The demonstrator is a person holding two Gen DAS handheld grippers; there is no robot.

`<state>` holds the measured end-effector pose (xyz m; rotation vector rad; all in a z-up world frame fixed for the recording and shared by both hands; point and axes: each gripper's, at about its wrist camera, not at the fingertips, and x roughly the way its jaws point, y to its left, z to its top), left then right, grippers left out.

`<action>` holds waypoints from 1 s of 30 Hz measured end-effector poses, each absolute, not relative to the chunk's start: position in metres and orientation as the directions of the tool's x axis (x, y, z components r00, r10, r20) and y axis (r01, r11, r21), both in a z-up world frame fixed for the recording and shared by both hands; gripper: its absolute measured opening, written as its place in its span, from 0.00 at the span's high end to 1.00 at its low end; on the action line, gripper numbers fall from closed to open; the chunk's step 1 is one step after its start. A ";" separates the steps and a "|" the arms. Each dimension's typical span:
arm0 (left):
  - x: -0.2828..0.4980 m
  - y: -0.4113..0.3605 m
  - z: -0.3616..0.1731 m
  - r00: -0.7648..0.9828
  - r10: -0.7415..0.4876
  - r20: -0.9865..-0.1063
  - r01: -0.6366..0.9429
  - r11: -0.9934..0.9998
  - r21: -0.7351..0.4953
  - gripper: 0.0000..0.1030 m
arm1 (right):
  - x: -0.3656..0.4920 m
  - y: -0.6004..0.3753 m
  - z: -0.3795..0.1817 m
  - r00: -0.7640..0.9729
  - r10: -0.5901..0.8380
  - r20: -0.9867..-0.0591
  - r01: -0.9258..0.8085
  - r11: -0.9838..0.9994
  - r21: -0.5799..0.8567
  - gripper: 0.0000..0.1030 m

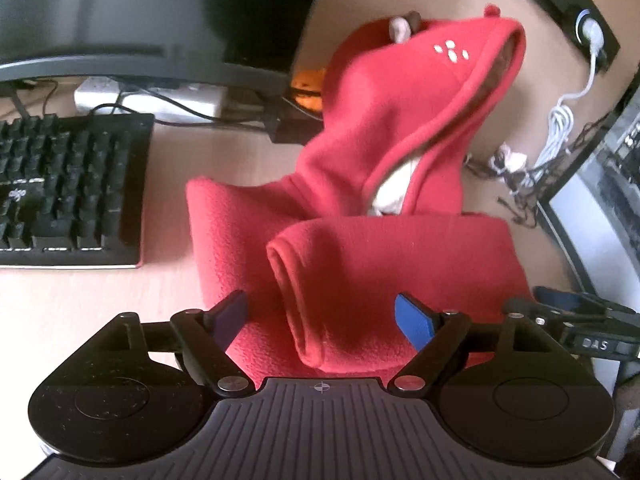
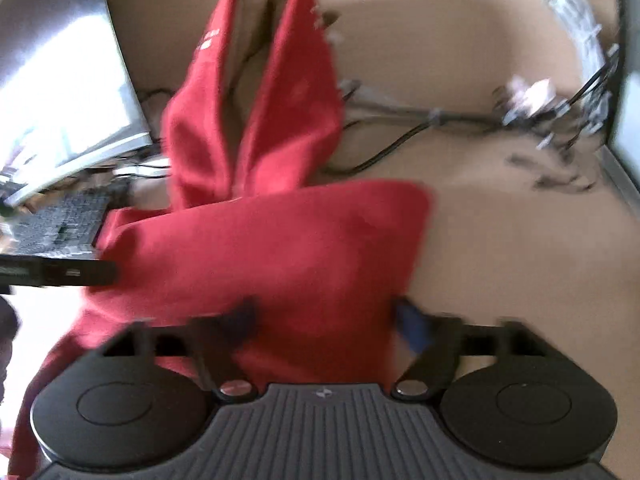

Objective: Fold clothes

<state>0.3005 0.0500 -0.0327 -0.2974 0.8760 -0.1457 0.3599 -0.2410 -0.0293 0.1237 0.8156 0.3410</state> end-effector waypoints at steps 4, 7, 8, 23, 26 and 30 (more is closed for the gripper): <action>0.300 0.047 -0.025 0.644 -0.288 -0.708 0.039 0.938 -0.346 0.26 | 0.359 -0.231 -0.029 0.642 0.327 -0.693 -0.294 0.940 0.171 0.34; 0.298 0.046 -0.014 0.667 -0.290 -0.686 0.050 0.937 -0.346 0.27 | 0.357 -0.226 -0.035 0.643 0.285 -0.711 -0.324 0.942 0.085 0.34; 0.297 0.046 -0.010 0.676 -0.292 -0.677 0.053 0.935 -0.350 0.27 | 0.356 -0.224 -0.035 0.644 0.273 -0.715 -0.332 0.941 0.060 0.34; 0.307 0.032 -0.041 0.611 -0.298 -0.734 0.062 0.942 -0.331 0.29 | 0.369 -0.221 -0.033 0.686 0.124 -0.717 -0.281 0.954 -0.104 0.18; 0.308 0.029 -0.039 0.607 -0.281 -0.743 0.052 0.947 -0.316 0.29 | 0.368 -0.226 -0.034 0.692 0.146 -0.707 -0.276 0.958 -0.073 0.17; 0.301 0.026 -0.031 0.620 -0.257 -0.742 0.020 0.950 -0.312 0.28 | 0.358 -0.236 -0.020 0.719 0.189 -0.669 -0.301 0.952 -0.054 0.17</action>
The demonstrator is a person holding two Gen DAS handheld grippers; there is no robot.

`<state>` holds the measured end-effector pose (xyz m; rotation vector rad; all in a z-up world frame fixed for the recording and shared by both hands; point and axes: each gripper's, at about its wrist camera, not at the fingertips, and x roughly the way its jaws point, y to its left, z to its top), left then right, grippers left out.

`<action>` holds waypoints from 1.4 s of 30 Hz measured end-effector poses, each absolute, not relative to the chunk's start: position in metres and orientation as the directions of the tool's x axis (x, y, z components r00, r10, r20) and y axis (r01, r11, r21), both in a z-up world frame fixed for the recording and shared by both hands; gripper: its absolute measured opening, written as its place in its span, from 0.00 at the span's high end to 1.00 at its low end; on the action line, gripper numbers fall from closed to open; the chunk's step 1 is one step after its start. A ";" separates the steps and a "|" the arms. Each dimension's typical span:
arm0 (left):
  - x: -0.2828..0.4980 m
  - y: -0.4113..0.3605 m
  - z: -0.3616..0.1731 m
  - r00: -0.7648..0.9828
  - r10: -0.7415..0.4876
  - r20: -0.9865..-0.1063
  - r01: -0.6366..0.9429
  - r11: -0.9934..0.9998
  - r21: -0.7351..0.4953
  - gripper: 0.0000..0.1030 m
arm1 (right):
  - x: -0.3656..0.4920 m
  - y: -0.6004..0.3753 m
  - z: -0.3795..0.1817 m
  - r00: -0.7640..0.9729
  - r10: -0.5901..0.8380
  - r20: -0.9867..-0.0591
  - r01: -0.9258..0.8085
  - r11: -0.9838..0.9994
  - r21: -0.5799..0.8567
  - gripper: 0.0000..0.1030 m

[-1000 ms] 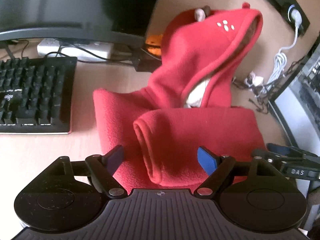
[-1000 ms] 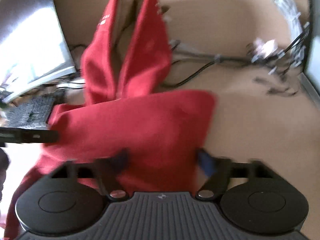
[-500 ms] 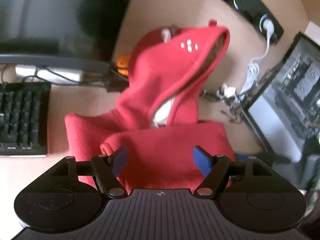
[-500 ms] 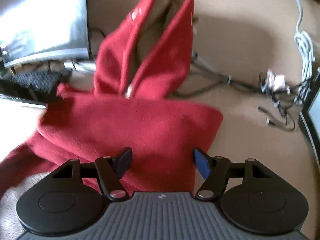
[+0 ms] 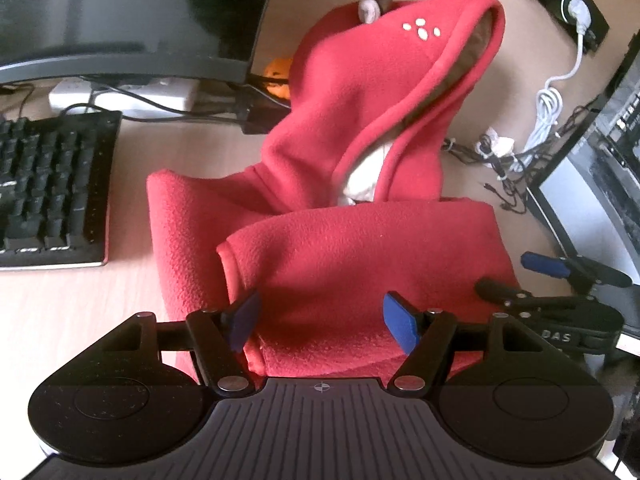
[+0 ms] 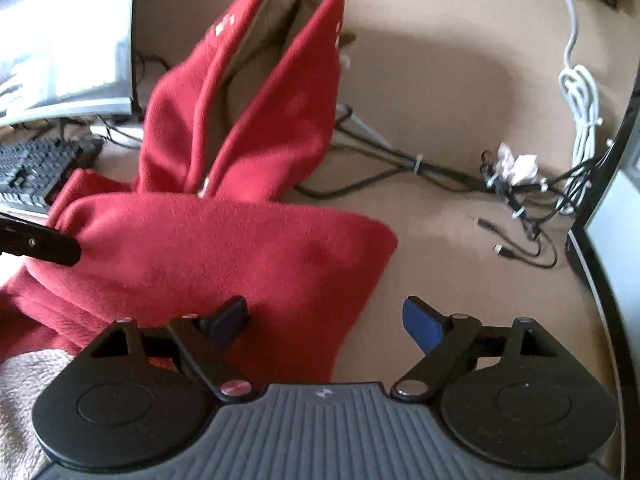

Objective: Fold clothes

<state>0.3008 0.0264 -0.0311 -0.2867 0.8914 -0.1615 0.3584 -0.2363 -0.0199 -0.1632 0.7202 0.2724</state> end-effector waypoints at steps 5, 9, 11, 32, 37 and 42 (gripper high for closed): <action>0.275 0.028 -0.016 0.676 -0.139 -0.724 -0.055 0.970 -0.238 0.24 | 0.357 -0.248 -0.021 0.714 0.214 -0.666 -0.342 0.938 -0.065 0.17; 0.257 0.031 -0.017 0.651 -0.017 -0.759 -0.135 0.981 -0.138 0.24 | 0.366 -0.246 -0.040 0.691 0.222 -0.688 -0.354 0.934 -0.055 0.15; 0.247 0.035 -0.020 0.634 0.021 -0.773 -0.162 0.981 -0.107 0.24 | 0.367 -0.239 -0.039 0.703 0.214 -0.678 -0.370 0.925 -0.092 0.14; 0.286 0.012 -0.040 0.666 -0.071 -0.743 -0.111 0.975 -0.192 0.56 | 0.294 -0.269 -0.016 0.740 0.128 -0.661 -0.271 0.955 -0.118 0.12; 0.278 0.007 -0.021 0.711 0.031 -0.702 -0.074 0.997 -0.031 0.82 | 0.296 -0.280 -0.007 0.764 0.140 -0.629 -0.226 0.972 -0.059 0.12; 0.276 0.026 -0.038 0.658 0.165 -0.735 -0.126 0.986 0.109 0.83 | 0.309 -0.264 -0.001 0.776 0.192 -0.601 -0.280 0.958 -0.056 0.12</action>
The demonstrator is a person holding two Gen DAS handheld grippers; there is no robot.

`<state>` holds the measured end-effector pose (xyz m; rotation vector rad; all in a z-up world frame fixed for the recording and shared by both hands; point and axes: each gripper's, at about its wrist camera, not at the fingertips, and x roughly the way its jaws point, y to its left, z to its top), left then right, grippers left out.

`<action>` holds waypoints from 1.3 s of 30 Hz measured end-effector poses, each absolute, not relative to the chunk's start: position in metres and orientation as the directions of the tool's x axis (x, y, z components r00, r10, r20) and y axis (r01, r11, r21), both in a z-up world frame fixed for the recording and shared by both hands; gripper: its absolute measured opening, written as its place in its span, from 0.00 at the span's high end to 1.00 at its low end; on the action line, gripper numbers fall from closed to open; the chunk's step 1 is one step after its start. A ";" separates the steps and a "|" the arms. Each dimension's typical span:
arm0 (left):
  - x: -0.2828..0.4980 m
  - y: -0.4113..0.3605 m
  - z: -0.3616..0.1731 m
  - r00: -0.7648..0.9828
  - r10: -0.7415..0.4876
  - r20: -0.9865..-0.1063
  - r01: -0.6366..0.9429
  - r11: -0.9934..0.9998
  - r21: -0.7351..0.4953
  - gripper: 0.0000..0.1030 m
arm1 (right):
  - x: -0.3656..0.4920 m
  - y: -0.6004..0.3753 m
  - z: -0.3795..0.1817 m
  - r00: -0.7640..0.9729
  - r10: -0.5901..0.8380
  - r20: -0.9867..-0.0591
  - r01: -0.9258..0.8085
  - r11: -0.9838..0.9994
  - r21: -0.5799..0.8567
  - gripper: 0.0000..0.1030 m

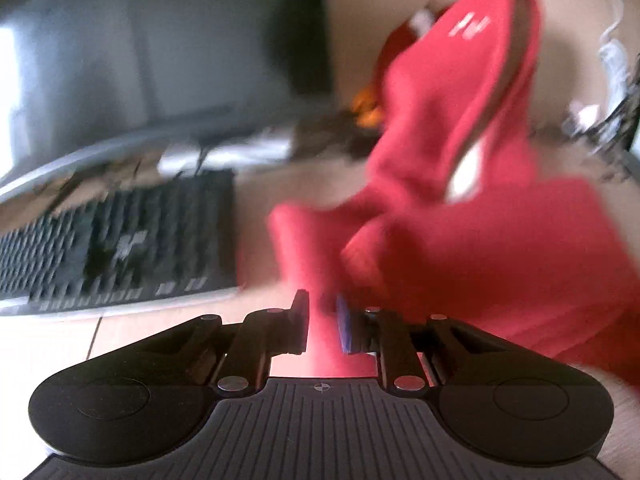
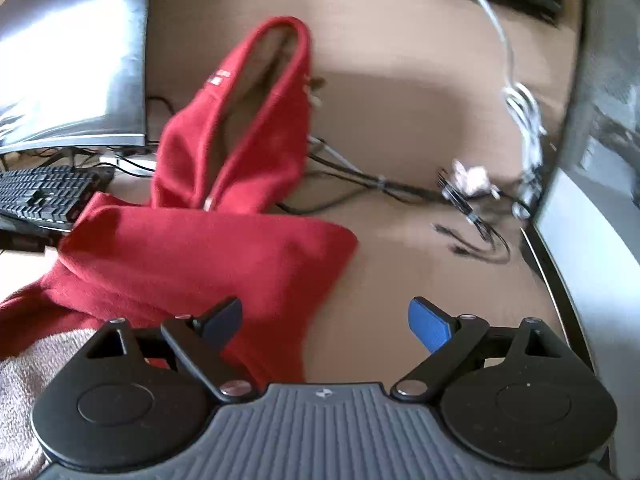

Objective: Fold clothes

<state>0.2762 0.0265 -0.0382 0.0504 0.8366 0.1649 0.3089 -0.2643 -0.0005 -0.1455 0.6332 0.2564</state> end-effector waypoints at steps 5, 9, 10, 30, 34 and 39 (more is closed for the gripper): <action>0.269 0.039 -0.027 0.669 0.139 -0.730 -0.152 0.987 0.048 0.77 | 0.330 -0.246 -0.001 0.768 0.256 -0.586 -0.348 0.936 -0.047 0.14; 0.270 0.042 0.006 0.738 0.037 -0.674 -0.144 0.984 -0.104 0.64 | 0.351 -0.230 -0.009 0.722 0.335 -0.605 -0.442 0.896 -0.032 0.42; 0.272 0.040 0.012 0.748 -0.003 -0.663 -0.125 0.982 -0.145 0.58 | 0.356 -0.226 -0.013 0.707 0.347 -0.616 -0.461 0.887 -0.030 0.42; 0.240 0.023 -0.012 0.693 -0.091 -0.715 -0.077 0.977 -0.199 0.09 | 0.290 -0.265 -0.011 0.723 0.216 -0.657 -0.342 0.937 -0.069 0.17; 0.192 0.033 -0.005 0.705 -0.052 -0.707 -0.030 0.994 -0.104 0.07 | 0.236 -0.267 -0.006 0.732 0.164 -0.662 -0.328 0.936 -0.131 0.11; 0.130 0.045 -0.014 0.696 -0.067 -0.715 0.050 0.998 -0.046 0.04 | 0.171 -0.269 -0.001 0.730 0.121 -0.673 -0.316 0.932 -0.175 0.09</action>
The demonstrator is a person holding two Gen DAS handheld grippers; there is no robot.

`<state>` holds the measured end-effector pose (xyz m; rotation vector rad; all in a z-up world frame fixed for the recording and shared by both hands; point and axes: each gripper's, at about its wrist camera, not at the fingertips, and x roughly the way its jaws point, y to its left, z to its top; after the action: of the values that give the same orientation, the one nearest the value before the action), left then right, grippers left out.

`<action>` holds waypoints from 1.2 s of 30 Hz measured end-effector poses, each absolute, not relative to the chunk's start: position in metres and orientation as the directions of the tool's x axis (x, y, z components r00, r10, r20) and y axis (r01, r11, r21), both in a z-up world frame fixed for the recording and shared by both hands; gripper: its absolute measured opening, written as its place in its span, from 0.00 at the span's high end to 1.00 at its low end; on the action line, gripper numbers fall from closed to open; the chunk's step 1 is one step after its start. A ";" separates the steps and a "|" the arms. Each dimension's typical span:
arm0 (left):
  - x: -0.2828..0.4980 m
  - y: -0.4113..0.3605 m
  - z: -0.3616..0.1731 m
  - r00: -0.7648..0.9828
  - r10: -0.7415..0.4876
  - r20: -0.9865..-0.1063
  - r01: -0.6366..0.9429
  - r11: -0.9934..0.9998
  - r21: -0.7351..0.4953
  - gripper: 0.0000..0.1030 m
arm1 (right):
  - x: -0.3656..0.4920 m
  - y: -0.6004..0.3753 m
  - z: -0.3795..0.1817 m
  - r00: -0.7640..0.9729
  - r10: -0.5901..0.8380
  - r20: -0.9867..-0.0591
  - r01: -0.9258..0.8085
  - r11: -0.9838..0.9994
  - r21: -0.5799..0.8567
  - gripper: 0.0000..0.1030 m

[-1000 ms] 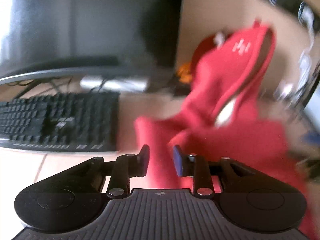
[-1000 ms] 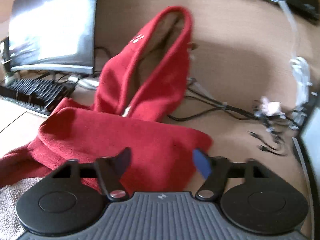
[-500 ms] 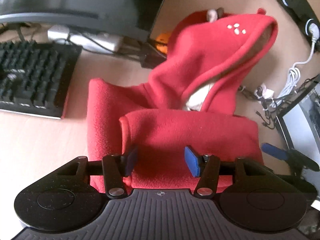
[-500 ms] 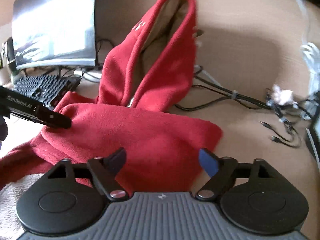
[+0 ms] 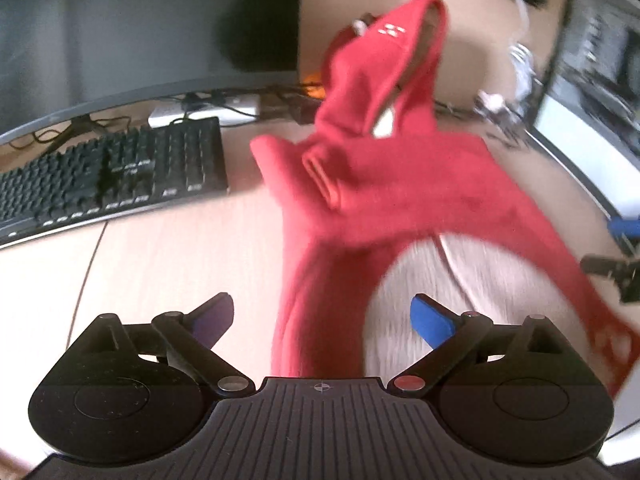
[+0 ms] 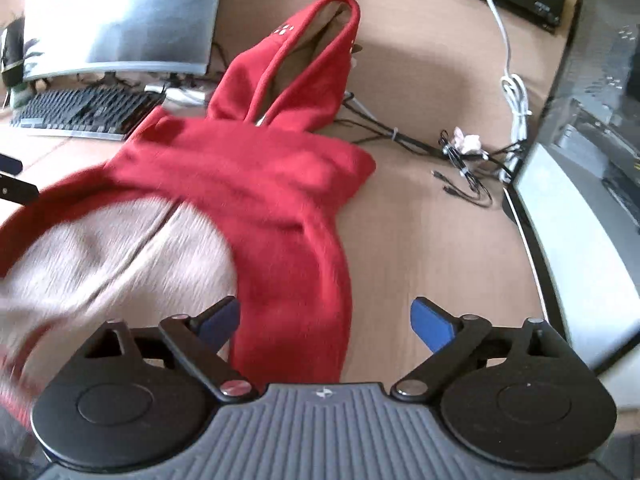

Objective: Fold clothes

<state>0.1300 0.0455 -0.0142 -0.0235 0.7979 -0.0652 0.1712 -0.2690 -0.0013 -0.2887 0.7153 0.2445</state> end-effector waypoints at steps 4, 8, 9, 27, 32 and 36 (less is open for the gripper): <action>0.093 0.046 -0.020 0.698 -0.071 -0.712 0.074 0.997 -0.027 0.04 | 0.128 -0.272 -0.002 0.736 0.080 -0.673 -0.293 0.933 -0.210 0.09; 0.064 0.048 -0.018 0.703 -0.091 -0.706 0.106 0.994 -0.022 0.04 | 0.093 -0.272 -0.005 0.746 0.052 -0.664 -0.281 0.929 -0.243 0.05; 0.058 0.047 -0.018 0.701 -0.098 -0.707 0.120 0.993 -0.018 0.04 | 0.086 -0.272 -0.006 0.746 0.050 -0.664 -0.278 0.929 -0.243 0.04; 0.024 0.020 -0.047 0.617 -0.050 -0.785 0.289 0.942 0.168 0.03 | 0.103 -0.277 -0.022 0.766 -0.104 -0.634 -0.164 0.922 -0.350 0.04; 0.036 0.034 -0.045 0.634 0.059 -0.771 0.188 0.955 0.228 0.03 | 0.118 -0.290 -0.022 0.761 -0.128 -0.636 -0.139 0.925 -0.352 0.03; 0.045 0.059 -0.032 0.649 0.103 -0.754 0.063 0.980 0.188 0.02 | 0.118 -0.291 -0.020 0.766 -0.128 -0.630 -0.147 0.919 -0.366 0.03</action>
<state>0.0453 0.0593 -0.0320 0.2048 0.8660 0.0232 0.1175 -0.2908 -0.0204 -0.4135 0.7036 0.0104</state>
